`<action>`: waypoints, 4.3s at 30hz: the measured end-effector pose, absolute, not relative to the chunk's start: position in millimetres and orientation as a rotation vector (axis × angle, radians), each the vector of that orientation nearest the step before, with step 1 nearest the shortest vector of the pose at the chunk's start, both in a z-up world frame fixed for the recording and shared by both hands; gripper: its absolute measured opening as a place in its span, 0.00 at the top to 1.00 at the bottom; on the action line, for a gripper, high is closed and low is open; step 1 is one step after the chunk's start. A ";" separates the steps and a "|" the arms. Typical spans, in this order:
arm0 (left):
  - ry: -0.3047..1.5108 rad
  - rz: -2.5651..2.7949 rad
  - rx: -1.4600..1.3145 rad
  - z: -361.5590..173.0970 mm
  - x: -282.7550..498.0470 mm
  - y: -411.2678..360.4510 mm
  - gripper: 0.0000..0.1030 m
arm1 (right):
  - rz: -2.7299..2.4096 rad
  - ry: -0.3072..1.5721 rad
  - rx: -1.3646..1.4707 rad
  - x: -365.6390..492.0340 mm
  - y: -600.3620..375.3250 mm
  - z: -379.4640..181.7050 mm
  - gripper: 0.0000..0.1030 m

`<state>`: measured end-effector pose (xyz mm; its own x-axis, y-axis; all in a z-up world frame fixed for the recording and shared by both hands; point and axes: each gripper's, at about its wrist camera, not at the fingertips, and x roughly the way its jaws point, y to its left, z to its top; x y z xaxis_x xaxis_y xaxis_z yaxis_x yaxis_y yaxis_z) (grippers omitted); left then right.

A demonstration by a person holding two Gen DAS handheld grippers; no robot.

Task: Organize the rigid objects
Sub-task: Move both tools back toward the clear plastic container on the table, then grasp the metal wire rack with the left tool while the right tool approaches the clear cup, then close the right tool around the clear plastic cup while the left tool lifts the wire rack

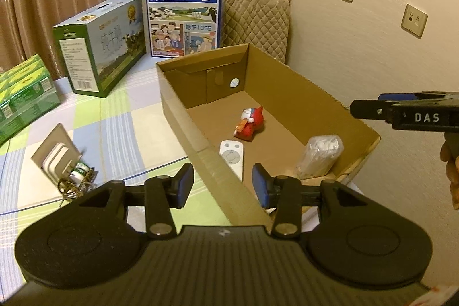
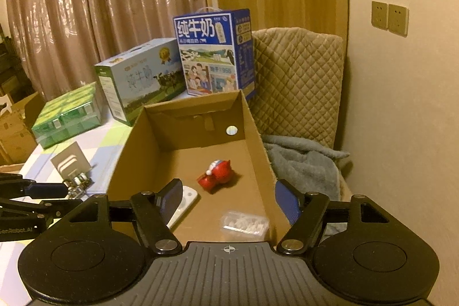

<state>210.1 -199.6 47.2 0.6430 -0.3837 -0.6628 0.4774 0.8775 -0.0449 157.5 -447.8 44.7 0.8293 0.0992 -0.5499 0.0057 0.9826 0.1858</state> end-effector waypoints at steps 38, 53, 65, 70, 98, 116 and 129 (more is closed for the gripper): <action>0.717 -0.204 0.059 67.8 146.6 -11.4 0.57 | 0.272 0.606 0.116 134.6 -310.7 74.2 0.34; 0.770 -0.141 0.068 14.2 173.0 22.8 0.55 | 0.415 0.620 0.069 155.3 -245.6 25.5 0.34; 0.772 -0.220 0.096 -36.4 224.2 20.1 0.44 | 0.436 0.693 0.021 214.3 -209.2 -50.4 0.34; 0.796 -0.275 0.130 -54.7 251.9 9.9 0.41 | 0.440 0.724 -0.010 236.6 -201.8 -69.3 0.34; 0.783 -0.455 0.147 -96.2 327.6 -10.8 0.49 | 0.416 0.854 0.016 283.2 -204.8 -98.9 0.51; 0.874 -0.400 0.116 -79.3 228.1 14.6 0.51 | 0.433 0.868 0.036 233.2 -199.3 -90.6 0.51; 0.824 -0.367 0.118 -80.3 186.6 16.9 0.38 | 0.413 0.885 0.060 200.1 -196.0 -99.9 0.48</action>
<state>186.6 16.9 -80.3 0.6205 -0.2730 -0.7352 0.3635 0.9308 -0.0388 200.1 -196.0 -99.9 0.5597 0.3747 -0.7392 -0.3256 0.9197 0.2196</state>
